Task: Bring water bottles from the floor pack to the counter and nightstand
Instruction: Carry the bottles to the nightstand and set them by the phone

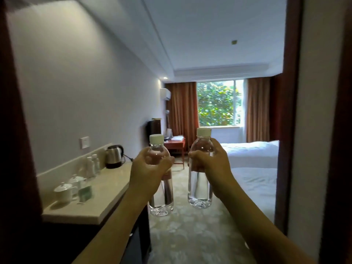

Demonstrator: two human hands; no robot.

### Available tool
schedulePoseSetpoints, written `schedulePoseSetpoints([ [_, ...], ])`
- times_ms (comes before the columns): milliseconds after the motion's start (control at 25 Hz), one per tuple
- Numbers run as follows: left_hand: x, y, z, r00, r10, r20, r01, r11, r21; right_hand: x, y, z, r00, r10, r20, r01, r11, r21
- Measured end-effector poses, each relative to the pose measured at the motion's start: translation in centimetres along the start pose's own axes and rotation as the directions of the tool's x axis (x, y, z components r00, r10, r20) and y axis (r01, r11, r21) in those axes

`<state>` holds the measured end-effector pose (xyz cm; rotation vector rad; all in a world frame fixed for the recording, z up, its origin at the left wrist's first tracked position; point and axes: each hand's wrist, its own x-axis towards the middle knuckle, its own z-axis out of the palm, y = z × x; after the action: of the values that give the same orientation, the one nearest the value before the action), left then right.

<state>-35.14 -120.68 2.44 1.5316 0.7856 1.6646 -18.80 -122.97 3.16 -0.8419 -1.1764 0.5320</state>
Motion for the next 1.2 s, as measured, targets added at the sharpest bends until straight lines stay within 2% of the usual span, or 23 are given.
schedulePoseSetpoints([
  [120, 4.9, -4.8, 2.0, 0.999, 0.000, 0.045, 0.003, 0.997, -0.073, 4.1, 4.9, -1.2, 0.997, 0.021, -0.078, -0.025, 0.998, -0.052],
  [320, 15.3, -13.7, 2.2, 0.993, -0.004, 0.115, 0.019, 0.991, -0.131, 13.4, 14.5, 0.9, 0.994, 0.016, -0.110, -0.028, 0.993, -0.111],
  [560, 31.0, -22.2, 3.2, 0.991, 0.005, 0.135, 0.013, 0.991, -0.134, 25.5, 23.3, 3.9, 0.997, 0.020, -0.079, -0.023, 0.999, -0.036],
  [840, 42.6, -33.5, 10.1, 0.972, -0.018, 0.233, 0.039, 0.996, -0.084, 37.6, 32.9, 1.6, 0.982, 0.060, -0.180, -0.075, 0.994, -0.082],
  [1000, 50.1, -41.1, 15.6, 0.968, -0.020, 0.249, 0.040, 0.996, -0.077, 46.5, 41.0, -1.1, 0.983, 0.031, -0.182, -0.057, 0.989, -0.139],
  [1200, 62.3, -48.4, 22.2, 0.975, 0.022, 0.222, -0.013, 0.999, -0.041, 60.5, 50.0, -3.2, 0.983, 0.046, -0.179, -0.062, 0.995, -0.080],
])
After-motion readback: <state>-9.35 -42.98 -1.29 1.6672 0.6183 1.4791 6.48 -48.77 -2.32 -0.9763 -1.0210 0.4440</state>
